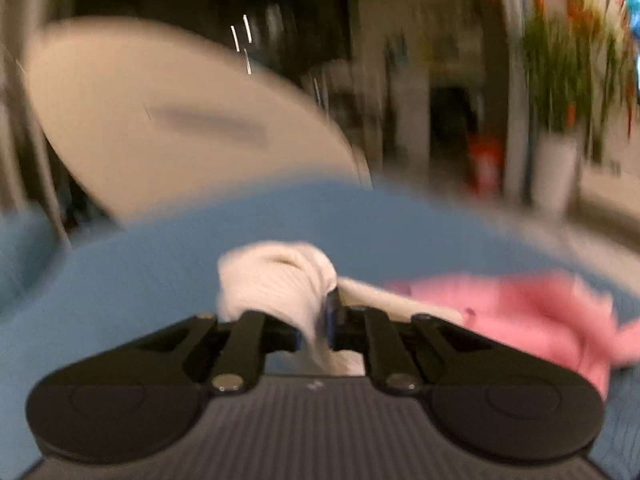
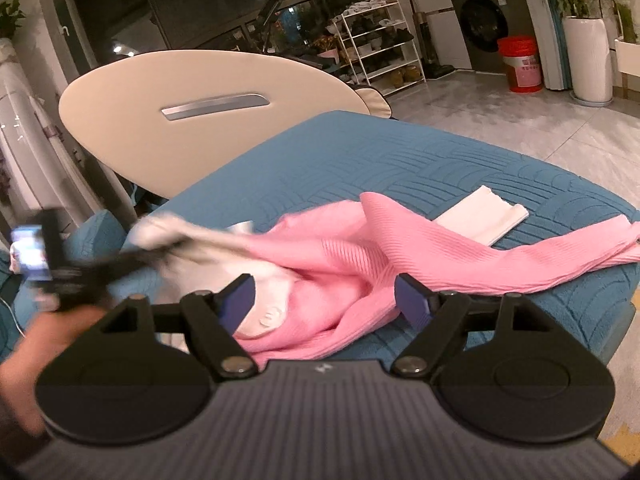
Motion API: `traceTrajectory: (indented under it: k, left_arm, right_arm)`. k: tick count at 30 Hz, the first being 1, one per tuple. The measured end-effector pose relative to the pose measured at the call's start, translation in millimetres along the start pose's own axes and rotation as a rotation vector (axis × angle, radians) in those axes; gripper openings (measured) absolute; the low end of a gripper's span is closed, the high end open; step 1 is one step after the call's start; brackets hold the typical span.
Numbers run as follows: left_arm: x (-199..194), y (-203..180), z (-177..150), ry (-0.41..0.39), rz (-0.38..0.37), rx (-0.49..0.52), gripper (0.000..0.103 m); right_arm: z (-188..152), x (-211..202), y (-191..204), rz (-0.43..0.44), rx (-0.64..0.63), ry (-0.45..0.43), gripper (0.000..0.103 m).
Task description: Fold clothes
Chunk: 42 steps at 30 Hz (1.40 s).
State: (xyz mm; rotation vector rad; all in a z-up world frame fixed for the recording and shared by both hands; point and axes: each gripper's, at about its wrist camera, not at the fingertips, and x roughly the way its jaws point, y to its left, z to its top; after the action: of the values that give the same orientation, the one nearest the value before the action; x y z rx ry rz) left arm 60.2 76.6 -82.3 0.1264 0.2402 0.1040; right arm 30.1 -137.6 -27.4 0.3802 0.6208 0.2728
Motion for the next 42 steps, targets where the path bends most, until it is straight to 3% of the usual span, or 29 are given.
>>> traceTrajectory:
  k: [4, 6, 8, 10, 11, 12, 15, 19, 21, 24, 29, 33, 42]
  left_arm:
    - [-94.5, 21.9, 21.6, -0.281, 0.124, 0.084, 0.013]
    - [-129.2, 38.2, 33.9, -0.374, 0.204, 0.095, 0.013]
    - [-142.2, 61.1, 41.5, -0.415, 0.342, 0.119, 0.014]
    - [-127.6, 82.5, 33.1, -0.361, 0.448, 0.103, 0.016]
    - [-112.3, 96.8, 21.9, -0.276, 0.454, 0.068, 0.016]
    - [-103.5, 106.2, 12.7, -0.216, 0.449, 0.037, 0.016]
    - [-54.7, 129.6, -57.5, 0.036, 0.422, -0.029, 0.017]
    - [-17.0, 148.9, -118.7, 0.248, 0.371, -0.085, 0.017]
    - [-17.6, 164.3, -120.9, 0.246, 0.344, -0.144, 0.020]
    - [-18.7, 172.2, -120.2, 0.217, 0.325, -0.121, 0.026]
    - [-11.5, 172.8, -121.4, 0.257, 0.296, -0.098, 0.031]
    - [-8.9, 164.7, -109.3, 0.278, 0.293, -0.098, 0.051]
    - [-20.7, 140.8, -98.2, 0.318, 0.261, -0.105, 0.056]
  right_arm:
    - [-9.0, 1.6, 10.3, 0.003, -0.006, -0.004, 0.079]
    - [-10.3, 3.1, 14.7, -0.001, -0.018, 0.000, 0.079]
    - [-11.7, 4.4, 19.0, -0.006, -0.032, 0.004, 0.079]
    - [-13.0, 5.7, 23.2, -0.011, -0.045, 0.009, 0.079]
    - [-13.7, 6.3, 25.3, -0.013, -0.052, 0.011, 0.079]
    - [-14.4, 7.0, 27.4, -0.016, -0.059, 0.013, 0.079]
    - [-18.0, 12.9, 32.5, -0.029, -0.060, 0.020, 0.079]
    - [-18.7, 14.8, 33.1, -0.041, -0.061, 0.024, 0.079]
    - [-19.0, 15.7, 33.6, -0.047, -0.062, 0.026, 0.079]
    - [-19.5, 17.7, 34.3, -0.052, -0.069, 0.031, 0.079]
    - [-18.0, 24.5, 31.8, -0.058, -0.058, 0.043, 0.079]
    - [-19.5, 26.7, 34.5, -0.061, -0.075, 0.051, 0.079]
    - [-21.7, 27.6, 36.2, -0.065, -0.087, 0.063, 0.079]
